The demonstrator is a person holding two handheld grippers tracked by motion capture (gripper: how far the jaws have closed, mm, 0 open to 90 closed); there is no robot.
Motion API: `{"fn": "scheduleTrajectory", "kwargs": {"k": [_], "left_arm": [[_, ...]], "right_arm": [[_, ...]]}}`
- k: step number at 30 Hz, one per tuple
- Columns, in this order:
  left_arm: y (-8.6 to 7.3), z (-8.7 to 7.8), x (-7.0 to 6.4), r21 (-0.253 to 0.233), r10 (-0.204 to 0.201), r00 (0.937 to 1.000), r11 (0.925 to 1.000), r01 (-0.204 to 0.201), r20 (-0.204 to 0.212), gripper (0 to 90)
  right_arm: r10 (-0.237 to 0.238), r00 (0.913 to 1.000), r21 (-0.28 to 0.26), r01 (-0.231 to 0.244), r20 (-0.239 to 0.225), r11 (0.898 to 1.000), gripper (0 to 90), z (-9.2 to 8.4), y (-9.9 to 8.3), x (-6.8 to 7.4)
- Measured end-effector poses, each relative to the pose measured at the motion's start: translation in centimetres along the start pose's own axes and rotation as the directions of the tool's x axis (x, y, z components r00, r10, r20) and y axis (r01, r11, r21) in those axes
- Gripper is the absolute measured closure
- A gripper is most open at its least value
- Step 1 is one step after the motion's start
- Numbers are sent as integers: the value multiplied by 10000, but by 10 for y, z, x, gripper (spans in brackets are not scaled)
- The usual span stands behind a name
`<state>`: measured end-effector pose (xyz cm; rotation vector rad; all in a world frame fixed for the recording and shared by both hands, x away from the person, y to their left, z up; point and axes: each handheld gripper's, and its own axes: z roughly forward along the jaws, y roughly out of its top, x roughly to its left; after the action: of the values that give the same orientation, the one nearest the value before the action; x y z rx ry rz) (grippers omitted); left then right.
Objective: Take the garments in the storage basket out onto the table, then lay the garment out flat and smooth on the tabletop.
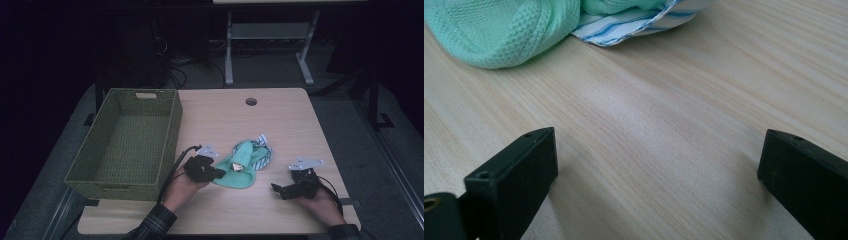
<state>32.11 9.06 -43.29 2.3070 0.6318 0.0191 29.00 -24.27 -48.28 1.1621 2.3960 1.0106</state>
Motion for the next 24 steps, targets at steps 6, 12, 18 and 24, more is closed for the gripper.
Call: {"fn": "scheduleTrajectory", "kwargs": {"k": [6,12,18,24], "left_arm": [[-3,18,3,817,402,9985,9960,-370,-379,896],[-6,25,6,1106,306,9981,9936,-245,-544,895],[-6,26,5,1059,242,9980,9942,-179,-589,895],[-5,26,6,1139,229,9983,9933,-167,-533,895]], "right_arm": [[58,10000,6,-58,71,10000,22,0,0,1],[-12,9999,-60,13,106,10000,22,0,-1,1],[64,10000,136,-65,65,9999,149,-5,2,-1],[436,9988,-53,-438,-215,9990,235,-12,8,-10]]}}
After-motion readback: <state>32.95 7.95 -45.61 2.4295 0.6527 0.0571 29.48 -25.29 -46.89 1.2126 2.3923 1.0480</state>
